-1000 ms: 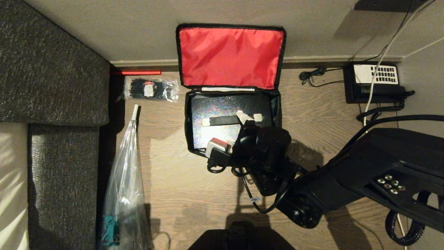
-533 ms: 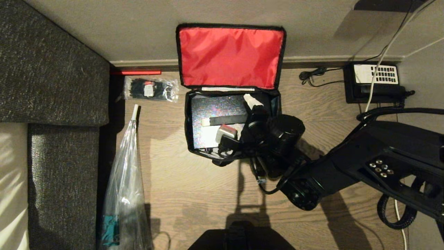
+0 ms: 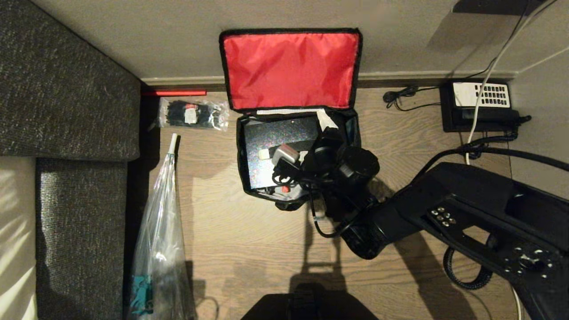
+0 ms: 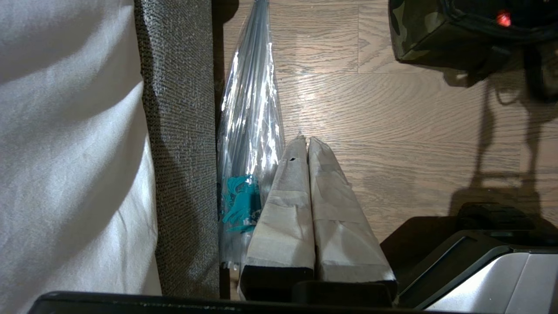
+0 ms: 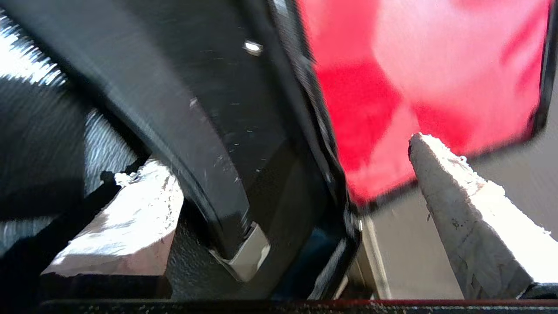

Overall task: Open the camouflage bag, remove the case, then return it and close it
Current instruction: Grip the handle

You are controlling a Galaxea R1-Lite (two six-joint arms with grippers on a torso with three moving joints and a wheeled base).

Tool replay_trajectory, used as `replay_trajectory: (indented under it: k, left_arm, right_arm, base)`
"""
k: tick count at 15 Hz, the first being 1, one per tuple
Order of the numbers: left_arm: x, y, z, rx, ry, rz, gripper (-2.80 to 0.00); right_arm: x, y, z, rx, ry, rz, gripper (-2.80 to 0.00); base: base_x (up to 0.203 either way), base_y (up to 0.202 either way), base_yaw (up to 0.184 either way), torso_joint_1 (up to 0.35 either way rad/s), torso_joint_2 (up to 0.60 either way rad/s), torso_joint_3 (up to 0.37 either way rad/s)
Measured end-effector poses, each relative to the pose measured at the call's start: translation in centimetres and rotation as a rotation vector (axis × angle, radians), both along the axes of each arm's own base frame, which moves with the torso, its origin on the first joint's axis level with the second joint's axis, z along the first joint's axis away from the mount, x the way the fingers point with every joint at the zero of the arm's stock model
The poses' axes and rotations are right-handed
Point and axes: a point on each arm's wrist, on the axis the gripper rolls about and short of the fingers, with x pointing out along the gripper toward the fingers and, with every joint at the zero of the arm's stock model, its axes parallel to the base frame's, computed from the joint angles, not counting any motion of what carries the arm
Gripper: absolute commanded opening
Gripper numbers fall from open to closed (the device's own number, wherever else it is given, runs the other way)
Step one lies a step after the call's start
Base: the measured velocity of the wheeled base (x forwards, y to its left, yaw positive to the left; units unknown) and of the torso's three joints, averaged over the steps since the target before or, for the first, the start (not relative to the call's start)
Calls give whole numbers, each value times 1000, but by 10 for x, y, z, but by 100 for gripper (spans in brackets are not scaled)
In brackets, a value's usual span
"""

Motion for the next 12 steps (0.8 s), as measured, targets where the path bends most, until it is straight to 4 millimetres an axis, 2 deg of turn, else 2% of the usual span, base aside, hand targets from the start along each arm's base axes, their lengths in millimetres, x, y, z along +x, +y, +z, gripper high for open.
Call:
replay_trajectory:
  k: [4, 8, 12]
  left_arm:
    - [0, 0, 0, 0, 0, 0, -280]
    - [0, 0, 0, 1, 0, 0, -280]
    - [0, 0, 0, 0, 0, 0, -280]
  right_arm:
    - [10, 8, -20, 43, -4, -31, 0]
    - [19, 10, -37, 120, 53, -162, 0]
    - [28, 13, -51, 134, 51, -163, 0]
  base:
    - [0, 0, 0, 0, 0, 0]
    - [0, 0, 0, 0, 0, 0]
    - [0, 0, 0, 0, 0, 0]
